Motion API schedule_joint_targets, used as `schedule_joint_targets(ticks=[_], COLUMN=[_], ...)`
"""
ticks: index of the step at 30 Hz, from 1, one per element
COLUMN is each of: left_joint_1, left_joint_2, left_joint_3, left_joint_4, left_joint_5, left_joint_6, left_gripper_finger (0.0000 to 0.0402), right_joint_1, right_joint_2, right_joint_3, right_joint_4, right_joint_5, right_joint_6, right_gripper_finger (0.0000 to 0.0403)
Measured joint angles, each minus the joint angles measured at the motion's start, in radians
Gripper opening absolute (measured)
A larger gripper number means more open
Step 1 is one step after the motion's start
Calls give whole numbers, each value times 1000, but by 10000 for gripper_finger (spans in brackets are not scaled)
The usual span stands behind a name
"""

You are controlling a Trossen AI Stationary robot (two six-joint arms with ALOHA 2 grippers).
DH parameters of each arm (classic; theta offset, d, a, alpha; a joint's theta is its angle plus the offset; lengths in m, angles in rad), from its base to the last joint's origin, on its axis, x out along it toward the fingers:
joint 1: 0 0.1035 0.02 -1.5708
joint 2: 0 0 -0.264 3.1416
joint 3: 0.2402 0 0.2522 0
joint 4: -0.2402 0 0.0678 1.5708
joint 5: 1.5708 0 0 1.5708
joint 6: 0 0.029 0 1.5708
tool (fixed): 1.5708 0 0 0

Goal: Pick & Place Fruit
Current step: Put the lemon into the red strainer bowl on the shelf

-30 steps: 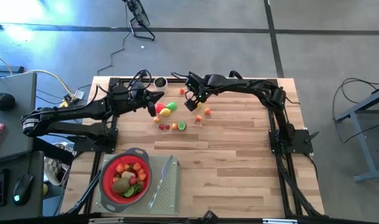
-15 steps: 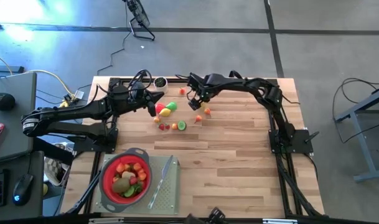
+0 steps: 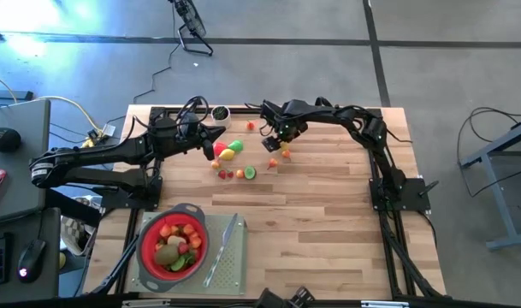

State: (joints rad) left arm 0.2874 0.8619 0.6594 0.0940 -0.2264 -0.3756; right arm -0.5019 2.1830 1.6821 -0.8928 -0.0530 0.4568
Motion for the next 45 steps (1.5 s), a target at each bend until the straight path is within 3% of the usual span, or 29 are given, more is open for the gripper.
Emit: schedule_joint_targets(ticks=[10,25,34,45], left_joint_1=[0,0,0,0], left_joint_2=[0,0,0,0], left_joint_3=[0,0,0,0], left_joint_4=[-5,-16,-19,-15], left_joint_5=[0,0,-1,-3], left_joint_6=[0,0,0,0], left_gripper_finger=[0,0,0,0], right_joint_1=[-3,-3,-3,3], right_joint_2=[0,-9,-86,-275], right_joint_3=[0,0,0,0], right_joint_4=[-40,-16,37,188], right_joint_5=[-6,0,-112,-295], right_joint_6=[22,-13,-58,-140], right_gripper_finger=[215,212,207,210])
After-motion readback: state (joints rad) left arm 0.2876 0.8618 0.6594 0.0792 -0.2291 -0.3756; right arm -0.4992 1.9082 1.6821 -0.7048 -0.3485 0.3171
